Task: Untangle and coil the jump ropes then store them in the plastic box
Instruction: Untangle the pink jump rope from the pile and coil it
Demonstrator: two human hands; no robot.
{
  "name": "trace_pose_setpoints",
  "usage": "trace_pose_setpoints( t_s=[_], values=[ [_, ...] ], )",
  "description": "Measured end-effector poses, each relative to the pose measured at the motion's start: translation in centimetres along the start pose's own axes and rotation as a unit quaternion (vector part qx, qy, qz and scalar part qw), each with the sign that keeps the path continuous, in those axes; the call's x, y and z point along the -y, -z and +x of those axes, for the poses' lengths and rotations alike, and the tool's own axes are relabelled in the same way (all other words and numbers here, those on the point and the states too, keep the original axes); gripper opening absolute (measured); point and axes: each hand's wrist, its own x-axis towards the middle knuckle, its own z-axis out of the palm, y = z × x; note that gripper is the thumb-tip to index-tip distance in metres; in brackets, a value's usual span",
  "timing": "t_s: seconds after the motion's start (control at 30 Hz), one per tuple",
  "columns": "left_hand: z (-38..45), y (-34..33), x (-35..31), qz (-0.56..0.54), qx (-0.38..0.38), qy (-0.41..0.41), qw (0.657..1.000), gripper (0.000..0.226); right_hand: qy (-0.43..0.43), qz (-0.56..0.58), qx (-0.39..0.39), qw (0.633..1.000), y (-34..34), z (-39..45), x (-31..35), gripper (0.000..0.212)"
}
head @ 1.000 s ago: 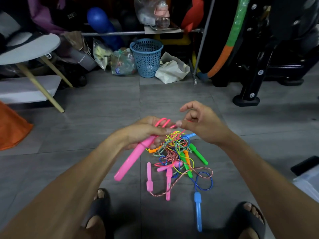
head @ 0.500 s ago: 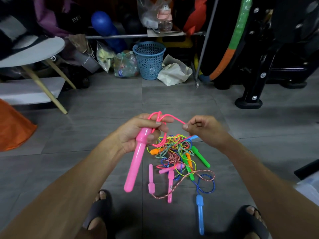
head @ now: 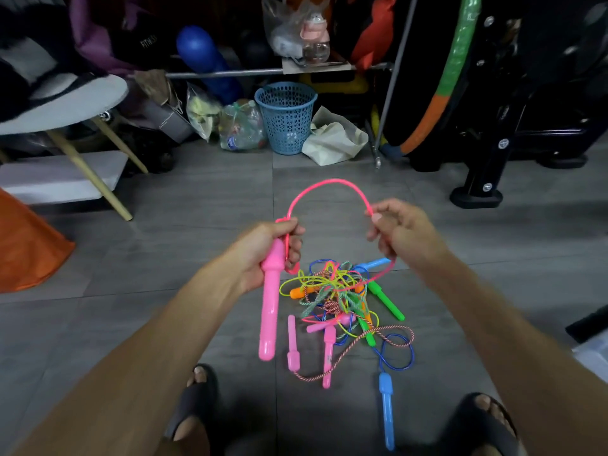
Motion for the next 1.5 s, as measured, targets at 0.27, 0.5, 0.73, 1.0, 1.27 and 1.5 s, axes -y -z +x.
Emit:
trace_pose_setpoints(
  t_s=[0.27, 0.5, 0.73, 1.0, 1.27, 1.5],
  values=[
    [-0.4, -0.8, -0.1, -0.102, 0.052, -0.042, 0.992, 0.021, 0.035, -0.402, 0.062, 0.913, -2.1, -1.1, -2.7, 0.021],
    [0.4, -2.4, 1.1, -0.128, 0.066, -0.093, 0.985, 0.017, -0.009, -0.139, 0.212, 0.967, -3.5, -2.7, 0.3, 0.020],
    [2.0, -2.0, 1.7, 0.027, -0.026, -0.165, 0.986, 0.049, -0.065, -0.043, 0.254, 0.964, -2.7, -2.8, 0.7, 0.027],
    [1.7, -1.5, 2.4, 0.408, 0.079, -0.105, 0.904, 0.017, 0.008, -0.032, 0.167, 0.985, -1.9, -2.3, 0.7, 0.031],
    [-0.2, -0.9, 0.8, 0.393, 0.163, -0.034, 0.905, 0.019, 0.168, -0.272, 0.060, 0.946, -2.8, -2.2, -0.6, 0.025],
    [-0.9, 0.5, -0.6, 0.084, 0.230, -0.044, 0.969, 0.019, 0.073, -0.272, 0.124, 0.951, -2.9, -1.0, -4.5, 0.016]
  ],
)
